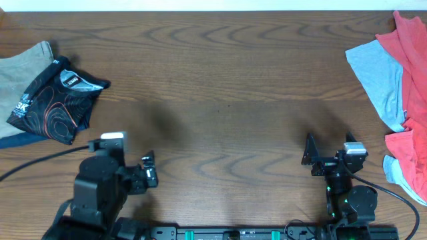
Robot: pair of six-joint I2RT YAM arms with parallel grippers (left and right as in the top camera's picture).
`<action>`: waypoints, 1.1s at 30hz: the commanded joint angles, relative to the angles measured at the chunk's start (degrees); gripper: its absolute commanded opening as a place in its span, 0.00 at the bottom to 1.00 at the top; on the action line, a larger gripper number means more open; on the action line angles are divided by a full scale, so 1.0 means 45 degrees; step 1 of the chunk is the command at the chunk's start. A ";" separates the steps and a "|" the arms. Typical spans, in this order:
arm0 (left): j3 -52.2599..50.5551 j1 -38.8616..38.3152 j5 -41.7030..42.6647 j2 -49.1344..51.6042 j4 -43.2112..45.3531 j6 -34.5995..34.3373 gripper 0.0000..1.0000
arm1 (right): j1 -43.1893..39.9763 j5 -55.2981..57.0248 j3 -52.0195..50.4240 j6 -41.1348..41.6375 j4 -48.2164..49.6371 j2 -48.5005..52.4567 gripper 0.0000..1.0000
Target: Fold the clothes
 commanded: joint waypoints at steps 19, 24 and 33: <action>-0.8898 0.2098 0.0359 -0.6722 0.8296 0.1112 0.98 | 0.0063 0.0034 -0.0019 -0.0170 -0.0053 -0.0073 0.99; -1.0316 0.2098 0.0355 -0.6722 1.2065 0.2220 0.98 | 0.0063 0.0034 -0.0019 -0.0170 -0.0053 -0.0073 0.99; -1.1205 0.2098 0.0364 -0.6722 1.2021 0.2429 0.98 | 0.0063 0.0034 -0.0019 -0.0170 -0.0053 -0.0073 0.99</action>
